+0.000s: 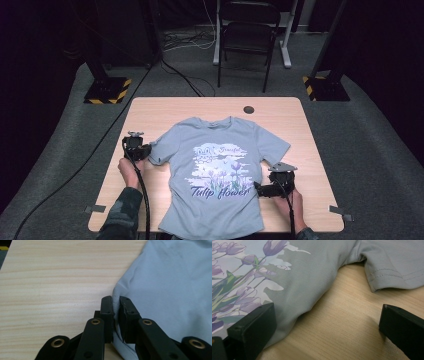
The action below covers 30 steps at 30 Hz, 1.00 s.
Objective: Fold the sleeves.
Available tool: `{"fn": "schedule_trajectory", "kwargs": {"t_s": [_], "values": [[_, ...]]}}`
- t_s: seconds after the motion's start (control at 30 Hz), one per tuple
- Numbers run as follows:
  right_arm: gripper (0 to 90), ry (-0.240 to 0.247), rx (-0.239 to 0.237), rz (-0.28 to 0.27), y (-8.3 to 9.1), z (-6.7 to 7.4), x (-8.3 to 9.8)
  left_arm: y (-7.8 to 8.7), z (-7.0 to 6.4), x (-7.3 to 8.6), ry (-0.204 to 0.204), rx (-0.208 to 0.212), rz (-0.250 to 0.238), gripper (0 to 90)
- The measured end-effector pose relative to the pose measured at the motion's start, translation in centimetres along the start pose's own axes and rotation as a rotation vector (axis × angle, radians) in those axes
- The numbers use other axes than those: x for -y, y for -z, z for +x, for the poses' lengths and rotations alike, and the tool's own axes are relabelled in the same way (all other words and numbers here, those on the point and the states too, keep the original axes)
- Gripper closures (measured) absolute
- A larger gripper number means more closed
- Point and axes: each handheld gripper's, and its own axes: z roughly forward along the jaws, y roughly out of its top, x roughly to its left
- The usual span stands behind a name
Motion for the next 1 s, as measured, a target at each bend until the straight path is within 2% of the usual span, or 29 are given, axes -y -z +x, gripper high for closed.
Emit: {"fn": "schedule_trajectory", "kwargs": {"t_s": [0.23, 0.43, 0.77, 1.0], "values": [[0.1, 0.002, 0.001, 0.0, 0.0, 0.0, 0.0, 0.8, -1.0, -0.8, -0.029, 0.024, -0.019, 83.9], [0.1, 0.001, 0.0, 0.0, 0.0, 0.0, 0.0, 1.6, -2.2, -2.0, -0.042, 0.066, -0.04, 84.0], [0.2, 0.002, 0.0, 0.0, 0.0, 0.0, 0.0, 2.1, -5.1, -3.8, -0.092, 0.115, -0.064, 84.1], [0.2, 0.002, 0.0, 0.0, 0.0, 0.0, 0.0, 2.1, -6.7, -4.5, -0.134, 0.133, -0.07, 84.0]]}}
